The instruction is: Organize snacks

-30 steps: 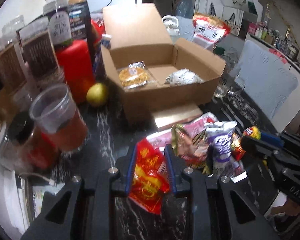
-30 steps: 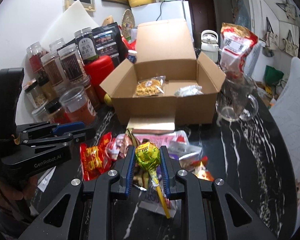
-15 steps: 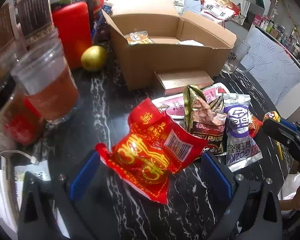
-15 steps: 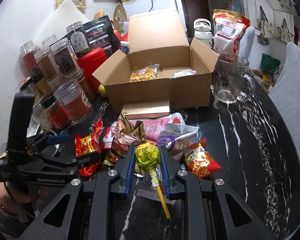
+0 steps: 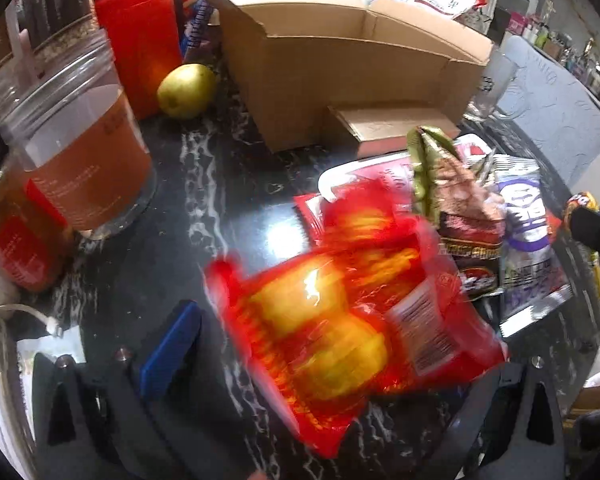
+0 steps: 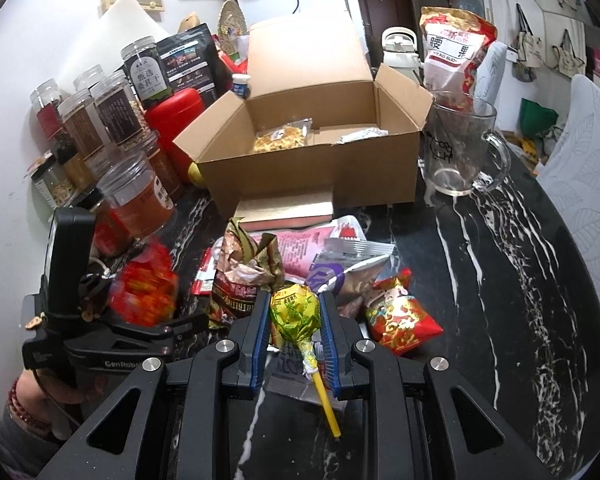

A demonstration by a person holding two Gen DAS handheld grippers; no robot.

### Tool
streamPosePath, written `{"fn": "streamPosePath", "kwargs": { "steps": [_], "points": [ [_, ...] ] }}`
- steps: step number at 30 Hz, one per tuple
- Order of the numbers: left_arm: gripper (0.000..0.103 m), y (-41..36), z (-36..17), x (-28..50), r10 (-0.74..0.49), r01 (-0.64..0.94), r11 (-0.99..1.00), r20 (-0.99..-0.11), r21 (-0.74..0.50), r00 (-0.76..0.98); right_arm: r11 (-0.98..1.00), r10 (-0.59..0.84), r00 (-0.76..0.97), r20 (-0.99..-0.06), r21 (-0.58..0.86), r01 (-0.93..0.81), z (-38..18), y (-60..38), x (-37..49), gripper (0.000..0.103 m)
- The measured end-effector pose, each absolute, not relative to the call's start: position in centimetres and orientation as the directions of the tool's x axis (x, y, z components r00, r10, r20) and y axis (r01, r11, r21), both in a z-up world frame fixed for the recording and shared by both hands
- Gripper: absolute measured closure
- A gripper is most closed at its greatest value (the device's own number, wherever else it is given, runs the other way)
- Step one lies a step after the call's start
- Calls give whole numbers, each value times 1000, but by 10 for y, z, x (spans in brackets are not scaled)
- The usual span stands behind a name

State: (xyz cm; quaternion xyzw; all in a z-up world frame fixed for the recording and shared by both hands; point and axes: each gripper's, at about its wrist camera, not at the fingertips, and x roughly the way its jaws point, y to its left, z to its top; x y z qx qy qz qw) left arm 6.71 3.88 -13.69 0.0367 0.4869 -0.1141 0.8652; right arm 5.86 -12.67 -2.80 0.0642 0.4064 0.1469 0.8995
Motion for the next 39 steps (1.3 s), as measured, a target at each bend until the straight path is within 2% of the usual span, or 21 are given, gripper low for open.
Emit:
{"fn": "streamPosePath", "kwargs": {
  "steps": [4,7,8,9,12,15,21,30,39],
  "points": [
    [1,41,-139,65,-148,219,975,-838,-35,526,948,318,625,-713,237,-212,-29,-126,60,80],
    [27,47,-137,59,-165,218,975,-811,-47,562,947,320,623,-714,239,-214,-29,-126,61,80],
    [41,48,-136,58,-158,215,976,-805,-39,572,947,320,623,-714,239,-213,-29,-126,61,80],
    [49,49,-136,58,-136,204,979,-801,-18,582,947,320,623,-714,239,-212,-30,-126,61,80],
    [55,51,-135,58,-150,210,977,-795,-30,588,946,323,620,-715,244,-211,-31,-125,62,79],
    [59,55,-132,57,-164,209,977,-794,-47,586,946,324,618,-716,245,-211,-33,-124,63,79],
    [59,64,-119,51,-184,205,976,-786,-75,590,945,327,621,-712,245,-216,-32,-123,62,79],
    [59,67,-57,39,-231,239,967,-700,-88,676,935,355,639,-683,259,-242,-18,-121,66,80],
    [59,40,-7,65,-273,298,952,-623,-67,733,932,362,694,-622,215,-293,22,-121,87,80]
  ]
}}
